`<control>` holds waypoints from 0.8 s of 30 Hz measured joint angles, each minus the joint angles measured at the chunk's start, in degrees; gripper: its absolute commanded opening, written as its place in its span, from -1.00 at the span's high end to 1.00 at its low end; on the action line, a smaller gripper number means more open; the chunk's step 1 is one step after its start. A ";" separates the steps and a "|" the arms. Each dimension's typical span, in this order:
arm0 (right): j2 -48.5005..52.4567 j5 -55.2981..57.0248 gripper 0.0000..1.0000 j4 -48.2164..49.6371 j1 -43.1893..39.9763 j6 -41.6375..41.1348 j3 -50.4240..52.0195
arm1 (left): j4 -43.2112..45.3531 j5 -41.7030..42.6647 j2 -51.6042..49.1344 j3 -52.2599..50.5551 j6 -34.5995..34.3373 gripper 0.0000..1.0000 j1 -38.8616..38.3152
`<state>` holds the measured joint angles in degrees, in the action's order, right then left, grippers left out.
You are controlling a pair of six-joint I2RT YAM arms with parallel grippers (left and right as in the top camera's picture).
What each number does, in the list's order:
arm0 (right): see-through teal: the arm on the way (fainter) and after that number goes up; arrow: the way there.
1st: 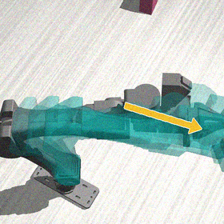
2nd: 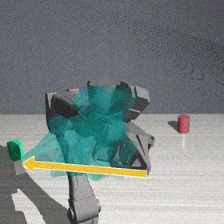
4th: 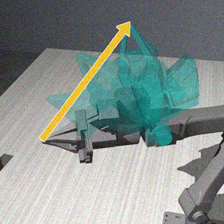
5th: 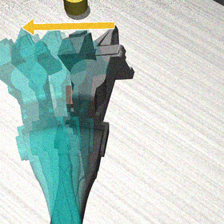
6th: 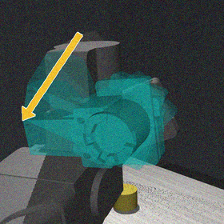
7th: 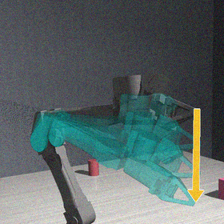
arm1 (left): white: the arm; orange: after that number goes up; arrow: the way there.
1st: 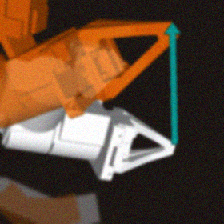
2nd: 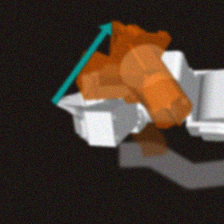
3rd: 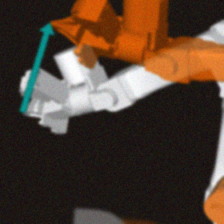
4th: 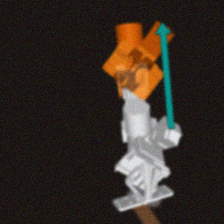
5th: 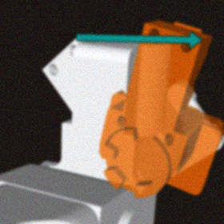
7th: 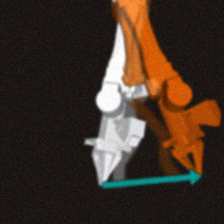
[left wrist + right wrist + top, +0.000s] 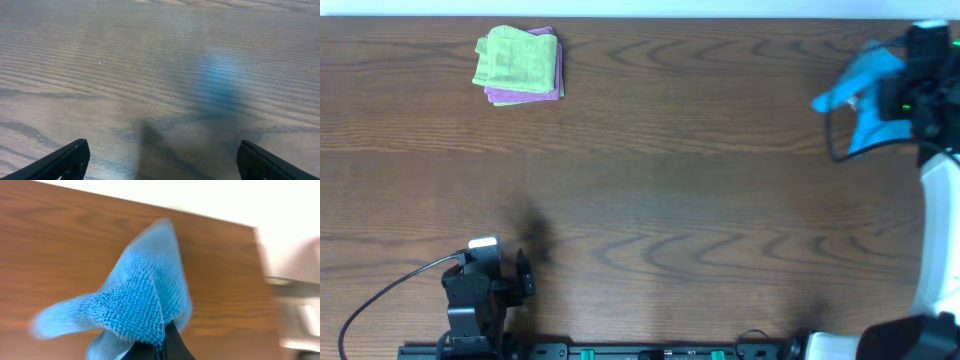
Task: Fold the cloth
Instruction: 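Grasp the blue cloth with the right gripper and lift it, then carry the blue cloth left and lower it onto the table center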
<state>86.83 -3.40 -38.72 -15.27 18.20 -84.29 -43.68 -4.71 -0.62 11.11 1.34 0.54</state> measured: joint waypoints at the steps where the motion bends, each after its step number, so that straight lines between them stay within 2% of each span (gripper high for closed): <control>1: -0.04 -0.92 0.98 -1.42 2.27 -1.88 0.09 | 0.00 0.02 0.00 0.00 0.00 -0.90 0.00; 6: 2.62 -2.45 0.97 -6.36 16.55 -6.69 4.76 | 0.00 0.02 0.00 0.00 0.00 -0.91 0.00; 11: 3.89 -3.13 0.96 -14.03 36.24 -8.52 6.78 | 0.00 0.02 0.00 0.00 0.00 -0.90 0.00; 15: 3.91 0.68 0.97 -11.82 48.76 -8.96 6.86 | 0.00 0.00 0.00 0.00 0.00 -0.91 0.00; 18: 4.22 9.09 0.97 -4.20 48.76 -9.73 6.86 | 0.00 0.00 0.00 0.00 0.00 -0.90 0.00; 21: 5.53 15.69 0.98 2.43 41.75 -10.34 6.84 | 0.00 0.00 0.00 0.00 0.00 -0.90 0.00; 24: 6.12 18.49 0.97 4.11 35.93 -10.54 6.84 | 0.00 0.00 0.00 0.00 0.00 -0.91 0.00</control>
<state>92.95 15.09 -34.61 20.67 7.66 -77.45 -43.68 -4.71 -0.62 11.11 1.34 0.54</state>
